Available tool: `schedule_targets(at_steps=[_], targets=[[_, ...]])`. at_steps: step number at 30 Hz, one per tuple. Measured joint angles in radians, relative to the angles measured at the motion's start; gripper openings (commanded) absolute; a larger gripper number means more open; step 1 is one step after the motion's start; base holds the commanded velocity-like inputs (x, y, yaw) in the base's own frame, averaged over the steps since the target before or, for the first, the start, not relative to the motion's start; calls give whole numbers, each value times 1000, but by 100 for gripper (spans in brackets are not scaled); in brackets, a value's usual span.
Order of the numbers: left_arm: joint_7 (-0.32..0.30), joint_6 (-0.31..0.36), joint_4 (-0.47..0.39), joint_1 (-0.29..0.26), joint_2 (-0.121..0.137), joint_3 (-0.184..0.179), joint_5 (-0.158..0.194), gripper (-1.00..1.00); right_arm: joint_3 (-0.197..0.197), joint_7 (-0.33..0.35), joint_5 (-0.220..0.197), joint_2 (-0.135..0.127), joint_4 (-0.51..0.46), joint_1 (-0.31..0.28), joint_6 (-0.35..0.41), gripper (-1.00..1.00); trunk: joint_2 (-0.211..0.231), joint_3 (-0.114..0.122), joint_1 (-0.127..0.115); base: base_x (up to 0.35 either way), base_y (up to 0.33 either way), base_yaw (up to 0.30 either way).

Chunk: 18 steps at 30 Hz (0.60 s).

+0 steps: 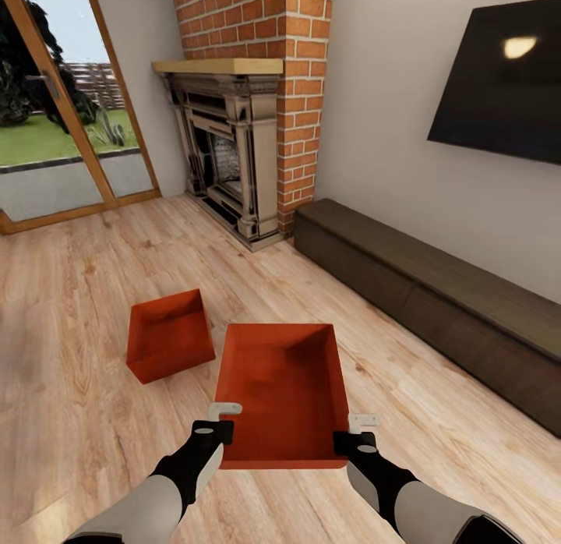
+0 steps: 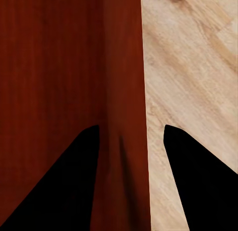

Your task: Move the two storage containers from the living room to the garage. In the garage, place one container on the floor and stack the other container on top of it (either order is fine).

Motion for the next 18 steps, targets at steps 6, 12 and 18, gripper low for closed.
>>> schedule_targets(at_steps=[6, 12, 18], targets=[[0, 0, 0, 0, 0, 0, 0, -100, 0, 0, 0, 0, 0, 0, 0, -100, 42, 19, -23, 0, 0, 0], [0, 0, 0, 0, 0, 0, 0, -100, 0, 0, 0, 0, 0, 0, 0, -100, 84, 38, -46, 0, 0, 0], [2, -1, -1, 0, -1, 0, 1, -100, -2, 3, 2, -1, 0, 0, -1, -100, 91, 41, -50, 0, 0, 0]])
